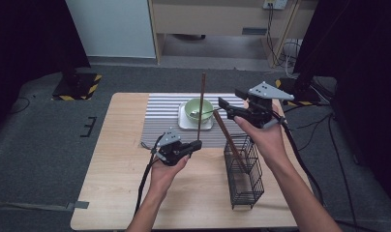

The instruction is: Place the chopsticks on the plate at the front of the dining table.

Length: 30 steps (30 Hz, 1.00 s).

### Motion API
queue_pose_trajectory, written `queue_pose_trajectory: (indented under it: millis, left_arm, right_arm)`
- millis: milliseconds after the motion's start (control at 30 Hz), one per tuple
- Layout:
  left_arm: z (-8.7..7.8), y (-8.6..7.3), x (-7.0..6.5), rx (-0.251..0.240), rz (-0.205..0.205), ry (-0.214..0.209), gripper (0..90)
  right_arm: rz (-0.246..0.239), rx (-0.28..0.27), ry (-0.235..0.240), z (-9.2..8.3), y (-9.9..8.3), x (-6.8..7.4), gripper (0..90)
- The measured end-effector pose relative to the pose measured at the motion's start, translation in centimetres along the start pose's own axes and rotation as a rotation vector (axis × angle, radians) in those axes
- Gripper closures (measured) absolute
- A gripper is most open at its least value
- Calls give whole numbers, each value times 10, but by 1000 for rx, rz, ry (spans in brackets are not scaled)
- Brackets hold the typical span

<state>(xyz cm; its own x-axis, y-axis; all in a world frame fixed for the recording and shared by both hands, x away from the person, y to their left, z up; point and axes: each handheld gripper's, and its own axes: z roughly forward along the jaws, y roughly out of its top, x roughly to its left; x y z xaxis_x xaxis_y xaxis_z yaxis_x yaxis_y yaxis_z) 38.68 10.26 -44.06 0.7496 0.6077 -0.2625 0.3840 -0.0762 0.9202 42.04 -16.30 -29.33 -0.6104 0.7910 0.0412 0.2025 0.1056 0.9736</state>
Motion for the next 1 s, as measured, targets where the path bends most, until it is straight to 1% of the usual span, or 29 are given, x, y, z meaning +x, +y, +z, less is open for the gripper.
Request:
queue_pose_trajectory:
  millis: [67,100,133,233,300,367,500,600,633,733,800,833,900,933,967,1000]
  left_arm:
    - [-4,1,0,-10,-3,5,861]
    - [-4,1,0,-10,-3,5,862]
    - [-9,3,1,-14,-1,15,862]
    - [-13,4,1,-19,0,22,861]
    - [-19,8,2,-22,1,34,861]
    - [-22,10,3,-20,7,41,862]
    - [-26,13,6,-16,9,51,861]
    - [-27,15,8,-10,12,59,861]
    - [-27,15,9,-5,17,64,861]
    - [-27,18,11,-5,19,71,861]
    - [-27,19,12,-6,17,73,861]
    - [-28,22,13,-8,18,81,861]
    - [-29,25,14,-11,19,87,861]
    - [-29,26,14,-11,20,92,861]
    - [-30,28,15,-13,21,98,861]
    - [-30,30,15,-14,24,101,861]
  right_arm:
    - [11,-9,-31,-7,-4,-8,268]
    - [11,-9,-31,-7,-4,-8,268]
    - [4,-4,-93,-15,-10,-20,244]
    - [18,7,-141,-24,-18,-34,216]
    - [34,21,-182,-31,-27,-47,198]
    - [52,26,-210,-38,-36,-58,193]
    - [54,51,-263,-48,-58,-74,187]
    - [79,65,-306,-53,-81,-88,186]
    - [79,69,-312,-54,-84,-90,185]
    - [95,98,-335,-55,-105,-99,181]
    - [99,108,-347,-54,-113,-101,179]
    - [100,119,-357,-54,-122,-104,176]
    - [105,132,-368,-53,-132,-106,170]
    - [100,141,-381,-52,-137,-107,167]
    - [98,149,-387,-52,-142,-108,166]
    - [104,157,-388,-52,-150,-110,163]
